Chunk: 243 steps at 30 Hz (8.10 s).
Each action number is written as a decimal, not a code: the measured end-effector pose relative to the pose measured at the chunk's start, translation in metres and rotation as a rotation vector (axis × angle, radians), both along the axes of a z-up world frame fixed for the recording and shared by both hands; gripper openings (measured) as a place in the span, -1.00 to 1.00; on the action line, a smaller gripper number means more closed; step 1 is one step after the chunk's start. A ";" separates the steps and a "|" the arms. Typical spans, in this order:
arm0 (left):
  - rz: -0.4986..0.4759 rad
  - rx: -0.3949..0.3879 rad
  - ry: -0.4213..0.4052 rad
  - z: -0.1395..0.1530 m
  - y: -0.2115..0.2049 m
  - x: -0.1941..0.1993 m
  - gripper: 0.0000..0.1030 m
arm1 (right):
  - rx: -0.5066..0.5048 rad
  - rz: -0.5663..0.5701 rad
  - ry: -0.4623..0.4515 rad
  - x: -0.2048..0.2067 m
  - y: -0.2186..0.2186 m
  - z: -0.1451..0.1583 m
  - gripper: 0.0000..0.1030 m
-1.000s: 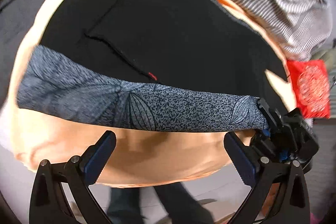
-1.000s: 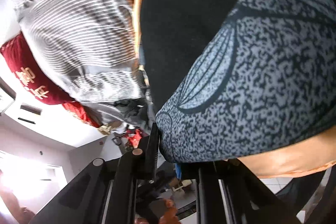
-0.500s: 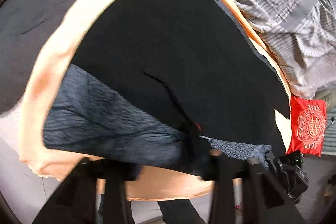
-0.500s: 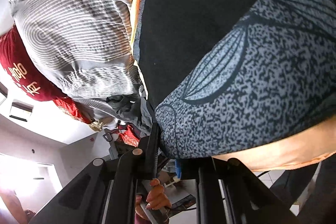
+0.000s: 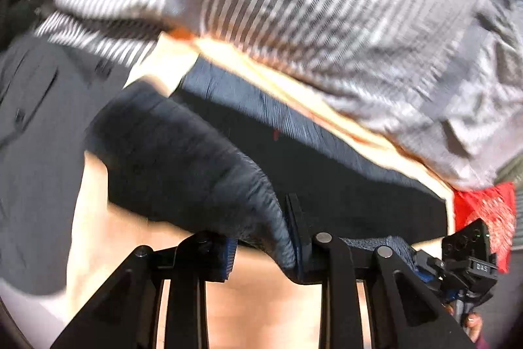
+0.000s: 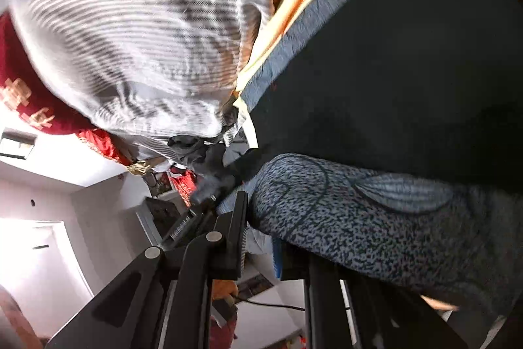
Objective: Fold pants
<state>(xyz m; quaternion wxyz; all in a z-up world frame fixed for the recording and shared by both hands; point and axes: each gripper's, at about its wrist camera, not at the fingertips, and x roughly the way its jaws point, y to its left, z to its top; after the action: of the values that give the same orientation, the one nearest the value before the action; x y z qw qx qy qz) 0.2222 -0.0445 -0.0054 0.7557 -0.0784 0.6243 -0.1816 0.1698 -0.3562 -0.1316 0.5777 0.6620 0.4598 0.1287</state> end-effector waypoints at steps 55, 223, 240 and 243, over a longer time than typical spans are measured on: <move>-0.543 0.341 -0.101 -0.050 -0.186 -0.219 0.14 | -0.752 -0.140 0.445 -0.348 -0.102 0.005 0.51; -0.559 0.540 -0.142 -0.054 -0.426 -0.186 0.89 | -0.809 -0.304 0.324 -0.058 -0.443 0.001 -0.54; -0.589 0.542 -0.166 -0.034 -0.495 -0.197 0.89 | -0.782 -0.261 0.348 -0.155 -0.422 0.013 -0.62; -0.615 0.543 -0.174 -0.032 -0.499 -0.201 0.89 | -0.711 -0.340 0.334 -0.179 -0.420 0.007 -0.62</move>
<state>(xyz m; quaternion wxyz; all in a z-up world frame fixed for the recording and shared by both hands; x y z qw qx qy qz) 0.0217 -0.5436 -0.0377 0.7094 0.3293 0.5778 -0.2333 -0.0088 -0.7759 -0.1242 0.7007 0.4999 0.4469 -0.2438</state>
